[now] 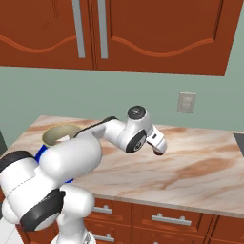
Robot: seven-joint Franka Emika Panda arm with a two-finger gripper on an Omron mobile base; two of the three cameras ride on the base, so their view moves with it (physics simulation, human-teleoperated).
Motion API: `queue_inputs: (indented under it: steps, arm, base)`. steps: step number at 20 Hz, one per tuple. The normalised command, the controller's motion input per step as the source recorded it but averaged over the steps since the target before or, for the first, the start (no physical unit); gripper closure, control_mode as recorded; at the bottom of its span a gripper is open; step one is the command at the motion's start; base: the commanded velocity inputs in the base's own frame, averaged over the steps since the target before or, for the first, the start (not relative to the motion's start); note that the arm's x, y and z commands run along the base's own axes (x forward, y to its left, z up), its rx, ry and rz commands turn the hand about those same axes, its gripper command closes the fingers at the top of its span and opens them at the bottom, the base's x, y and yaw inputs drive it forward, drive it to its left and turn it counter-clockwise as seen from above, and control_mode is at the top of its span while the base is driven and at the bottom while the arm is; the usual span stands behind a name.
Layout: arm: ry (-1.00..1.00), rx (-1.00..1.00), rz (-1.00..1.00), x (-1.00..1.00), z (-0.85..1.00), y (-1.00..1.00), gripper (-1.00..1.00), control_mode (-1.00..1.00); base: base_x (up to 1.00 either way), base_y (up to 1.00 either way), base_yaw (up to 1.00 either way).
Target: Place the bowl with cake and the cupcake onto the tray.
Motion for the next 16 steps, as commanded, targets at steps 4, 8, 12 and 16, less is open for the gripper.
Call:
queue_inputs:
  steps: [4, 8, 12, 16]
  arm:
    - [0.00, 0.00, 0.02, 0.29, -0.25, -0.03, -1.00, -1.00]
    - [0.05, -0.02, 0.02, 0.37, -0.25, 0.00, -1.00, -1.00]
    - [0.12, 0.00, 0.02, 0.36, -0.19, -0.02, -1.00, -1.00]
    - [0.09, -0.02, 0.05, 0.26, -0.18, -0.12, -1.00, -1.00]
  base:
    - [0.00, 0.00, 0.00]
    - [0.00, 0.00, 0.00]
    - [0.00, 0.00, 0.00]
    - [0.00, 0.00, 0.00]
